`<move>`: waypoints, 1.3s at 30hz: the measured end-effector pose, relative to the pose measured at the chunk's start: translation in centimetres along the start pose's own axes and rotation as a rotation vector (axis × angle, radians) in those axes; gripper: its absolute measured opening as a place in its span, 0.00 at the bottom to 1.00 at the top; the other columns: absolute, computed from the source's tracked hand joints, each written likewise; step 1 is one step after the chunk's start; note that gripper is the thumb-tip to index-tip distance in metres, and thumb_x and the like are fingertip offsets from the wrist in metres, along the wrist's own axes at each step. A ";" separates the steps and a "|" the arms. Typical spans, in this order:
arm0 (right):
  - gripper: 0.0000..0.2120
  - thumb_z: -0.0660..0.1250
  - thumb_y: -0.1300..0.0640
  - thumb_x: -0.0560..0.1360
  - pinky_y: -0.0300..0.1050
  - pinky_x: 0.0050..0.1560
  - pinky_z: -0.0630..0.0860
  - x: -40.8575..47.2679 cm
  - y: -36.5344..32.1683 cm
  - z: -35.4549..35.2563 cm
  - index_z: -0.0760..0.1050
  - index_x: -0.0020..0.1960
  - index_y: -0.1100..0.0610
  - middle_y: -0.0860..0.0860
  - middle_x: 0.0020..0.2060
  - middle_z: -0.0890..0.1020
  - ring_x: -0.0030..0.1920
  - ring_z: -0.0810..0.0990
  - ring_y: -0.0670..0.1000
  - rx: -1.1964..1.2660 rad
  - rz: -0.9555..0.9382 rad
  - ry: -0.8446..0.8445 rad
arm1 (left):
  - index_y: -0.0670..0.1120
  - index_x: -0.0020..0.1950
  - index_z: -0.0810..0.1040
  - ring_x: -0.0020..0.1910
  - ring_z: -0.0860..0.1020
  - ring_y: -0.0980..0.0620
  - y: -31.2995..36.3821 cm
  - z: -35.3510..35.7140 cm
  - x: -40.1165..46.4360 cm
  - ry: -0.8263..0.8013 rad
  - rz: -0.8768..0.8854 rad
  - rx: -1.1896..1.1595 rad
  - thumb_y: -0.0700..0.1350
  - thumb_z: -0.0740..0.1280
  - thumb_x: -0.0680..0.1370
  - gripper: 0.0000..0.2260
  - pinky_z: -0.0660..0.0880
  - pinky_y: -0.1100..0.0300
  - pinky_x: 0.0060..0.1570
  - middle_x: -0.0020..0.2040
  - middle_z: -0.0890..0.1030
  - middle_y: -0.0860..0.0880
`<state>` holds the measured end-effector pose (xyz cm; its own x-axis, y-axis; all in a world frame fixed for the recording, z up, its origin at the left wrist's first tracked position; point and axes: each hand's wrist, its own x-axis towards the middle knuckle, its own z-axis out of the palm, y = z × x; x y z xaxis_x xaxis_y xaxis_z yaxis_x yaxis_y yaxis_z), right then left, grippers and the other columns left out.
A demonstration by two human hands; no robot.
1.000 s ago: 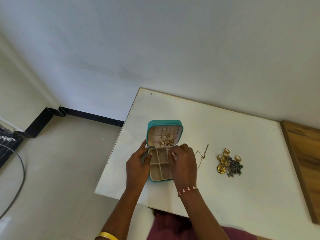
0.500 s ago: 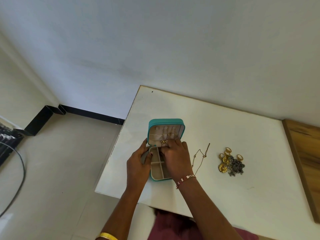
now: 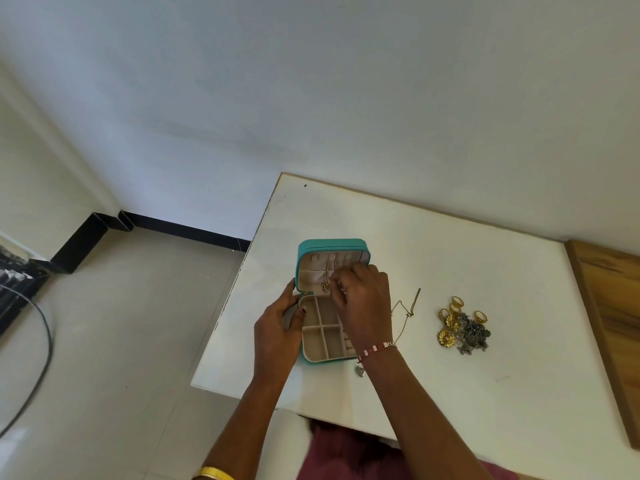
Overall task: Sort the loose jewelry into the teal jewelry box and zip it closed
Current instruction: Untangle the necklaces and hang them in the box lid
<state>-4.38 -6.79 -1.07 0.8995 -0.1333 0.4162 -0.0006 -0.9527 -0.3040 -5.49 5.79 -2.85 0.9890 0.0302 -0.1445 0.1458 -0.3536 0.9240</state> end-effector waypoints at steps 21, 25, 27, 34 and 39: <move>0.05 0.69 0.67 0.71 0.33 0.40 0.73 -5.7 2.5 -3.1 0.80 0.45 0.60 0.52 0.38 0.79 0.37 0.76 0.47 0.424 0.501 0.067 | 0.48 0.70 0.67 0.61 0.75 0.51 0.6 -0.5 -0.3 -0.056 -0.058 -0.017 0.41 0.62 0.78 0.20 0.66 0.69 0.54 0.62 0.77 0.47; 0.05 0.69 0.66 0.71 0.20 0.43 0.68 -7.4 2.5 -3.8 0.80 0.46 0.61 0.52 0.40 0.81 0.40 0.77 0.47 0.480 0.605 0.022 | 0.46 0.68 0.68 0.65 0.72 0.48 1.3 -0.8 -2.3 0.013 -0.123 -0.089 0.39 0.61 0.78 0.18 0.66 0.64 0.57 0.66 0.74 0.46; 0.05 0.68 0.66 0.71 0.19 0.41 0.67 -8.2 2.8 -4.3 0.81 0.46 0.61 0.53 0.41 0.81 0.40 0.78 0.48 0.457 0.651 0.016 | 0.45 0.66 0.71 0.62 0.73 0.51 1.7 -0.9 -3.8 0.082 -0.115 -0.129 0.37 0.61 0.78 0.17 0.66 0.64 0.58 0.64 0.75 0.47; 0.05 0.67 0.64 0.73 0.26 0.39 0.66 -11.5 4.0 -5.9 0.80 0.48 0.61 0.56 0.42 0.81 0.40 0.76 0.50 0.398 0.757 -0.083 | 0.48 0.57 0.76 0.52 0.75 0.56 2.5 0.6 -8.3 0.200 -0.033 -0.160 0.36 0.63 0.77 0.12 0.71 0.66 0.52 0.53 0.77 0.53; 0.10 0.65 0.65 0.73 0.38 0.48 0.68 -13.0 3.8 -5.7 0.79 0.54 0.62 0.59 0.46 0.80 0.47 0.78 0.57 0.300 0.630 -0.171 | 0.46 0.54 0.78 0.47 0.75 0.61 2.2 1.9 -9.8 0.069 0.080 -0.035 0.37 0.63 0.77 0.09 0.70 0.78 0.44 0.52 0.78 0.53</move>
<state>-18.60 -10.20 -2.72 0.8236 -0.5651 -0.0487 -0.4442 -0.5892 -0.6750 -14.93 2.95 -0.02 0.9967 0.0675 -0.0462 0.0657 -0.3249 0.9435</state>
